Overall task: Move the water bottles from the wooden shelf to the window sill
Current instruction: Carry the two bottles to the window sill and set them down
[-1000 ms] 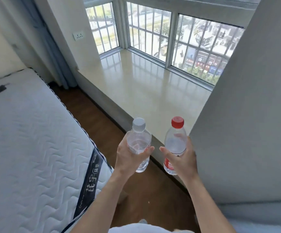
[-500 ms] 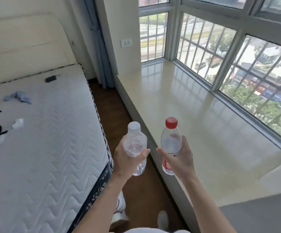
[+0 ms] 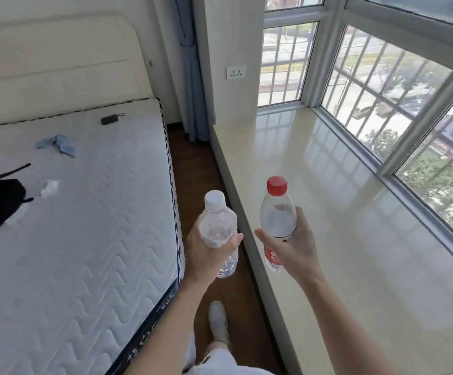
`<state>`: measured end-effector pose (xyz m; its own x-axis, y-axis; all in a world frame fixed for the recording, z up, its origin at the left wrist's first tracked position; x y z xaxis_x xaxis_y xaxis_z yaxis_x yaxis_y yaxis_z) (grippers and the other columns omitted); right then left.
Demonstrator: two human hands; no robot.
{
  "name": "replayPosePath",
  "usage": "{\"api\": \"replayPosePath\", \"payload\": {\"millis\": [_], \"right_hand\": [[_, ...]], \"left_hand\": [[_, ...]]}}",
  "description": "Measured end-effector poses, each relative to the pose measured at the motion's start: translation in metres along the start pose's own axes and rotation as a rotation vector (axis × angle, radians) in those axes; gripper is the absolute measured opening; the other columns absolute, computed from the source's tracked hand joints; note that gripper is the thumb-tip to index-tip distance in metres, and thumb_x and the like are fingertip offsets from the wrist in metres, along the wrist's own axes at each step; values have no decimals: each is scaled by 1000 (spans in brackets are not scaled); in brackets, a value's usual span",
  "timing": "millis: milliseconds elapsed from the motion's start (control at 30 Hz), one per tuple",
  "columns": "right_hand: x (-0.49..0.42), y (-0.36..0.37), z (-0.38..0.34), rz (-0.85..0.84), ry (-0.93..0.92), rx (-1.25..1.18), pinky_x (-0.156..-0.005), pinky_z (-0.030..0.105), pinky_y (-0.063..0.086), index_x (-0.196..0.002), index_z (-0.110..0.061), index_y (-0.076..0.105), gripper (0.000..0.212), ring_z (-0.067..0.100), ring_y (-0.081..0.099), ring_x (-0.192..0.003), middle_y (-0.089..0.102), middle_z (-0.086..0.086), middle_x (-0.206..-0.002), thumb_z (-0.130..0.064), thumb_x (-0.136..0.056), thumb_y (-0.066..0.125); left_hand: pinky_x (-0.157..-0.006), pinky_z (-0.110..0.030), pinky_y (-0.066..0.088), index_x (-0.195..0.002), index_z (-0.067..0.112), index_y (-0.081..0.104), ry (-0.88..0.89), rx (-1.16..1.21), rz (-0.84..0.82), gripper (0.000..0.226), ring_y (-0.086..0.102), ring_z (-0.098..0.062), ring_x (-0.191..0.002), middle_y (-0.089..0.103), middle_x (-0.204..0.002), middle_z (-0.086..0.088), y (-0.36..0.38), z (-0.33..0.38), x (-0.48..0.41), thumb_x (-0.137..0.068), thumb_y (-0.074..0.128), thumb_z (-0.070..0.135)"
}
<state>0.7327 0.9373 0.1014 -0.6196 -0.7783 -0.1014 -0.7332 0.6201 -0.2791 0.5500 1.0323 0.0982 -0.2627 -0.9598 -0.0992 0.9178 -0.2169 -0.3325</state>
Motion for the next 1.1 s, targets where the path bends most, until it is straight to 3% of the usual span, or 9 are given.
{"api": "replayPosePath", "payload": {"millis": [100,267,367,433,567,767,1100], "right_hand": [[-26,6,5,5,5,3,-73,20,51,-110,-33,54,56,3,64,-90,62,-24,-93,-47,-63,82],[-101,42,9,-26,-11,17,-71,13,48,-112,-32,54,57,0,63,-90,62,-26,-95,-45,-65,83],[-157,82,0,-52,-25,17,-71,10,47,-115,-30,53,58,-4,61,-93,60,-31,-100,-36,-69,87],[-196,111,-8,-61,-27,5,-73,13,48,-116,-30,54,59,-2,62,-94,61,-27,-101,-38,-68,87],[-271,169,-23,-63,-16,-5,-76,26,52,-113,-31,54,59,2,63,-91,63,-23,-96,-43,-64,85],[-352,230,-31,-94,-25,-8,-80,33,56,-112,-35,54,54,5,64,-93,63,-24,-98,-41,-68,86],[-470,303,-19,-140,8,11,-85,43,58,-113,-35,55,60,9,65,-95,66,-15,-99,-52,-62,81]], "left_hand": [[-81,-15,51,-118,34,51,-8,7,-20,61,58,13,-98,61,-104,22,9,-7,-30,-69,88,27],[-80,-17,51,-111,42,51,-10,19,0,58,59,10,-98,61,-102,22,12,-16,-110,-69,88,29],[-86,-23,53,-119,29,56,-41,45,34,62,62,0,-100,64,-106,14,-1,-27,-171,-67,89,28],[-86,-20,52,-121,25,55,-47,57,42,63,62,-5,-102,64,-107,11,-13,-31,-215,-68,88,28],[-75,-6,48,-118,27,56,-39,56,52,57,61,1,-99,63,-102,17,-42,-43,-299,-70,87,25],[-83,-22,52,-114,27,60,-65,93,63,53,62,-1,-97,67,-100,12,-65,-59,-392,-70,88,24],[-75,-4,47,-108,32,60,-71,93,51,47,63,-1,-96,67,-97,15,-71,-94,-524,-70,87,22]]}}
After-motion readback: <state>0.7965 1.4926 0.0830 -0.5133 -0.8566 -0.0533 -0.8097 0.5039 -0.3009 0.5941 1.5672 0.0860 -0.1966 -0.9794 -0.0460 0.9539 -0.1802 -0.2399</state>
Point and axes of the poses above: each hand's wrist, its own x-axis away from the middle knuckle, its own y-axis out of the palm, z = x × y, the point moved 6 cm from there along -x, towards the middle knuckle
